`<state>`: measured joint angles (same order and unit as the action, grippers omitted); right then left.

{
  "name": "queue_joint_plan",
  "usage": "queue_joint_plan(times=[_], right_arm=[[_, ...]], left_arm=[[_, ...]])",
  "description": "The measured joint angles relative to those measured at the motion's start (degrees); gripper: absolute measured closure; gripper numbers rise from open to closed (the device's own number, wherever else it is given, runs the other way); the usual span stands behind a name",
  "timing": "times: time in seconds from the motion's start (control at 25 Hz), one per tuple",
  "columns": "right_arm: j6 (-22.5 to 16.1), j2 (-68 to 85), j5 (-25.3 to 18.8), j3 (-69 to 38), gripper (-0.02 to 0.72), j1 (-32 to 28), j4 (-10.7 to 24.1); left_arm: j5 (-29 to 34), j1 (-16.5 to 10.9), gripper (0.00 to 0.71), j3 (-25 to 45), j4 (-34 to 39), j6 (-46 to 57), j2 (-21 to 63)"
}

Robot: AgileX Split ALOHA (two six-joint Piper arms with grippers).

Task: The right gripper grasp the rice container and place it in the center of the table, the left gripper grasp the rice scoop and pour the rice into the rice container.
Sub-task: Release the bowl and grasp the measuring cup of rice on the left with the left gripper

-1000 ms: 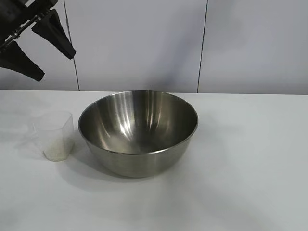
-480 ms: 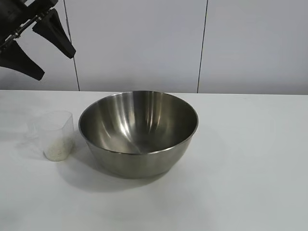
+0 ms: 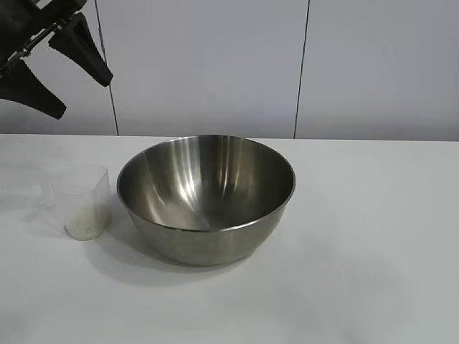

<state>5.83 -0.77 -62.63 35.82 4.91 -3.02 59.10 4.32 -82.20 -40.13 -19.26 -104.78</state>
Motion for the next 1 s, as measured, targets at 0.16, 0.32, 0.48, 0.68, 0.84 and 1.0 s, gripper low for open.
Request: queue_joint_plan(times=[0.16,0.32,0.48,0.68,0.84,1.0], right_arm=[[0.0,0.0,2.1,-4.4,0.390,0.0,0.8],[0.0,0.0,2.2,-7.6,0.390,0.0,1.5],[-0.5,0.0,0.9,-8.9,0.390,0.0,3.0],[-2.6,0.0,0.8,-9.1,0.390,0.0,4.4],[-2.7,0.0,0.8,-9.1,0.390,0.0,4.6],[-2.7,0.0,0.8,-9.1,0.390,0.0,4.7]], left_arm=[[0.0,0.0,0.144,0.0,0.0,0.0,0.0],[-0.1,0.0,0.144,0.0,0.0,0.0,0.0],[-0.2,0.0,0.144,0.0,0.0,0.0,0.0],[-0.2,0.0,0.144,0.0,0.0,0.0,0.0],[-0.2,0.0,0.144,0.0,0.0,0.0,0.0],[-0.3,0.0,0.144,0.0,0.0,0.0,0.0]])
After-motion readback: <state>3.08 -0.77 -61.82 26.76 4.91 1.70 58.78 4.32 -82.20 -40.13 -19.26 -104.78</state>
